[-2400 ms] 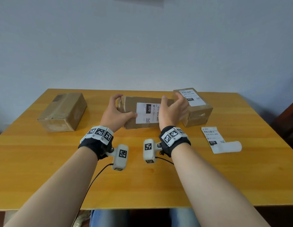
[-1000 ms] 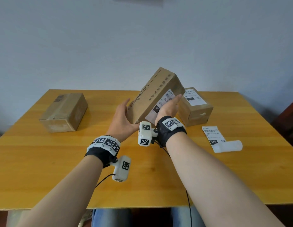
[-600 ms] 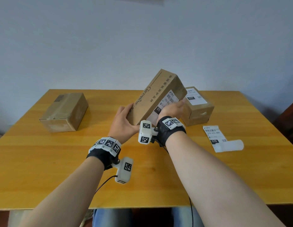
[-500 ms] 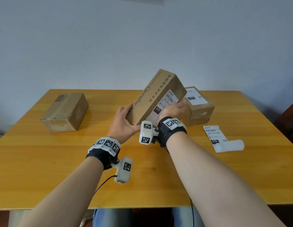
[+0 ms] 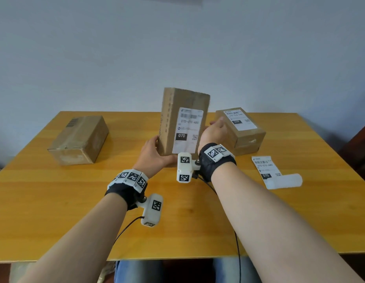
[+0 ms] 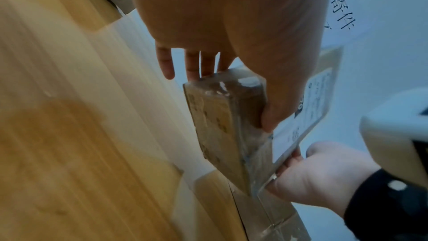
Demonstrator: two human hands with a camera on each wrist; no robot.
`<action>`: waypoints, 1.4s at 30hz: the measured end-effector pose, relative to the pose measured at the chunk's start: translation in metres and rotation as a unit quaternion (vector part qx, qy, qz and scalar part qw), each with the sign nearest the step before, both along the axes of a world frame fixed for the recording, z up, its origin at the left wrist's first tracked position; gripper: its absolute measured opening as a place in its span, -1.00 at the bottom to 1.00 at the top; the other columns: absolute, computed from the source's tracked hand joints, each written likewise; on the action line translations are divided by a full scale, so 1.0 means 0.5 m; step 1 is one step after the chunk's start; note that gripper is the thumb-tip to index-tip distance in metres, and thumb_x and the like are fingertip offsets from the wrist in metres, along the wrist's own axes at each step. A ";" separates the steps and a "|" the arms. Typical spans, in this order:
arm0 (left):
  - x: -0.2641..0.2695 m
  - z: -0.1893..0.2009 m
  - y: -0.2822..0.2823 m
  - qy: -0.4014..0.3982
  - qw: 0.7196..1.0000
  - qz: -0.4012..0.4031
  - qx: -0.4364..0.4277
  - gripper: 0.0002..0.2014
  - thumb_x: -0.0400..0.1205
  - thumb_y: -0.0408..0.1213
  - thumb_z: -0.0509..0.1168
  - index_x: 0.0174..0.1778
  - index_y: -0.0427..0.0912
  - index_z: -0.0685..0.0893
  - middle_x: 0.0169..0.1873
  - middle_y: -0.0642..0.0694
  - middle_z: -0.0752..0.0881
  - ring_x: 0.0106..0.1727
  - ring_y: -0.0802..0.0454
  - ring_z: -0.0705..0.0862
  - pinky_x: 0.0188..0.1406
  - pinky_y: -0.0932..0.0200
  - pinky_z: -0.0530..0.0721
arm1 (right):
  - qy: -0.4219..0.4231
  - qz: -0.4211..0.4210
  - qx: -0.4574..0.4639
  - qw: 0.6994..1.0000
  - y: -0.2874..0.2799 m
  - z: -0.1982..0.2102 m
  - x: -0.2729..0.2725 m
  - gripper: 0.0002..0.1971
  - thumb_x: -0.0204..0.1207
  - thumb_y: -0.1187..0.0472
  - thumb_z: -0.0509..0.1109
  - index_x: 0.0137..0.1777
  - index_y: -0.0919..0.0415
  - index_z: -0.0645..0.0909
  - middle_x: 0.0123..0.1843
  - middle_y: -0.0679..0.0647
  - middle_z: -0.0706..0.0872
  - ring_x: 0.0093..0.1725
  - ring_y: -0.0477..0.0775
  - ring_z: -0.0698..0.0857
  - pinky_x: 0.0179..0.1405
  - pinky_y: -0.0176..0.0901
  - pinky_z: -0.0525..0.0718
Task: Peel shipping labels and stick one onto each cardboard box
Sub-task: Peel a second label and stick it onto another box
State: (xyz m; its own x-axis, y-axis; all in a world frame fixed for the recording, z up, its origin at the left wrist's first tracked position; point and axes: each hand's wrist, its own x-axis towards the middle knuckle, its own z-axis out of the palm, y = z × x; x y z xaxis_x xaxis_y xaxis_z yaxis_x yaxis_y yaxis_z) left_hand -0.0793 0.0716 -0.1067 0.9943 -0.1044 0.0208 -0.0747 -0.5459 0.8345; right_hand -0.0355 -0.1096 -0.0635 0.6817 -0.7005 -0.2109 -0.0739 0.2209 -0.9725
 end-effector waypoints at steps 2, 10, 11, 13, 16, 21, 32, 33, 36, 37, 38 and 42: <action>0.004 -0.001 -0.004 0.020 0.999 0.018 -0.033 0.12 0.33 0.20 0.64 0.74 -0.10 0.25 0.26 -0.01 0.62 0.26 0.01 0.66 0.27 -0.14 0.75 | -0.014 0.038 -0.008 0.999 0.005 0.009 0.005 -0.48 0.88 -0.08 -0.03 -0.01 0.24 0.64 -0.16 0.13 0.77 -0.19 0.13 0.76 -0.22 -0.06 0.68; -0.001 0.018 -0.036 0.025 0.997 0.060 -0.033 0.03 0.40 -0.01 0.70 0.67 -0.19 0.27 0.09 0.09 0.59 0.04 0.18 0.65 -0.06 0.25 0.60 | 0.024 0.117 -0.060 0.991 0.024 0.000 -0.005 -0.46 0.82 -0.25 -0.09 0.04 0.14 0.56 -0.08 0.04 0.76 -0.07 0.10 0.79 -0.14 -0.04 0.75; -0.003 0.021 -0.041 0.019 0.997 0.062 -0.031 0.04 0.37 -0.01 0.72 0.66 -0.19 0.27 0.12 0.07 0.60 0.09 0.12 0.66 0.01 0.21 0.62 | 0.029 0.116 -0.058 0.991 0.029 0.003 -0.009 -0.46 0.81 -0.26 -0.10 0.01 0.11 0.56 -0.10 0.02 0.76 -0.08 0.09 0.79 -0.13 -0.03 0.77; -0.008 0.023 -0.052 0.010 0.997 0.069 -0.033 0.08 0.32 -0.02 0.75 0.64 -0.18 0.26 0.26 -0.03 0.60 0.25 0.00 0.65 0.20 0.06 0.67 | 0.038 0.116 -0.054 0.991 0.034 0.007 -0.010 -0.41 0.80 -0.28 -0.11 0.02 0.11 0.62 -0.10 0.03 0.80 -0.09 0.13 0.81 -0.05 0.05 0.82; -0.013 0.020 -0.064 0.013 0.996 0.071 -0.050 0.10 0.27 -0.04 0.77 0.62 -0.17 0.26 0.37 -0.11 0.57 0.35 -0.06 0.62 0.38 -0.10 0.68 | 0.047 0.102 -0.041 0.993 0.034 0.010 -0.003 -0.36 0.80 -0.28 -0.14 0.10 0.15 0.66 -0.07 0.06 0.81 -0.06 0.16 0.81 -0.06 0.02 0.80; -0.021 0.021 -0.069 0.013 0.996 0.068 -0.051 0.10 0.24 0.03 0.78 0.57 -0.15 0.27 0.34 -0.09 0.57 0.33 -0.07 0.64 0.31 -0.09 0.72 | 0.034 0.063 -0.093 0.993 0.049 -0.013 0.008 -0.31 0.54 -0.49 -0.34 -0.19 -0.10 0.50 -0.20 -0.04 0.79 -0.07 0.19 0.81 0.34 0.40 0.65; -0.025 0.037 -0.058 0.018 0.998 0.051 -0.034 0.07 0.29 0.01 0.75 0.63 -0.18 0.32 0.16 0.04 0.60 0.20 0.01 0.64 0.08 0.15 0.64 | 0.026 0.025 -0.144 0.989 0.032 -0.026 0.000 -0.34 0.80 -0.26 -0.22 0.04 0.08 0.66 -0.04 0.03 0.85 0.14 0.17 0.80 0.53 0.41 0.44; -0.024 0.035 -0.055 0.019 0.998 0.049 -0.034 0.06 0.29 0.01 0.75 0.63 -0.18 0.32 0.09 0.11 0.58 0.18 0.03 0.64 0.01 0.21 0.60 | 0.029 0.027 -0.148 0.988 0.029 -0.027 0.000 -0.33 0.80 -0.27 -0.22 0.08 0.09 0.68 -0.02 0.03 0.86 0.16 0.18 0.79 0.55 0.42 0.42; -0.021 0.031 -0.051 0.021 0.998 0.042 -0.032 0.04 0.33 0.01 0.73 0.62 -0.17 0.30 0.00 0.21 0.52 0.14 0.06 0.64 -0.14 0.30 0.55 | 0.037 0.037 -0.155 0.987 0.019 -0.025 0.001 -0.37 0.84 -0.22 -0.17 0.19 0.11 0.68 0.08 0.04 0.85 0.28 0.18 0.74 0.64 0.33 0.25; -0.021 0.030 -0.049 0.023 0.999 0.036 -0.030 0.05 0.34 0.02 0.72 0.64 -0.17 0.28 0.00 0.21 0.52 0.15 0.04 0.66 -0.12 0.28 0.58 | 0.038 0.041 -0.159 0.986 0.017 -0.024 0.001 -0.39 0.85 -0.20 -0.16 0.19 0.12 0.68 0.08 0.04 0.85 0.28 0.18 0.73 0.62 0.30 0.23; -0.020 0.029 -0.046 0.027 0.999 0.027 -0.029 0.07 0.36 0.01 0.71 0.67 -0.16 0.22 0.00 0.19 0.54 0.16 0.01 0.68 -0.08 0.23 0.63 | 0.038 0.045 -0.166 0.984 0.015 -0.021 -0.001 -0.41 0.86 -0.19 -0.14 0.15 0.12 0.68 0.05 0.04 0.84 0.26 0.17 0.73 0.60 0.29 0.23; -0.010 0.029 -0.033 0.062 0.994 0.017 -0.090 0.05 0.49 0.04 0.63 0.74 -0.08 0.09 0.10 -0.04 0.70 0.09 -0.01 0.80 -0.06 0.01 0.83 | 0.029 0.072 -0.202 0.976 0.017 -0.009 0.001 -0.47 0.86 -0.18 -0.07 -0.25 -0.01 0.52 -0.18 -0.06 0.74 0.07 0.13 0.73 0.59 0.35 0.27</action>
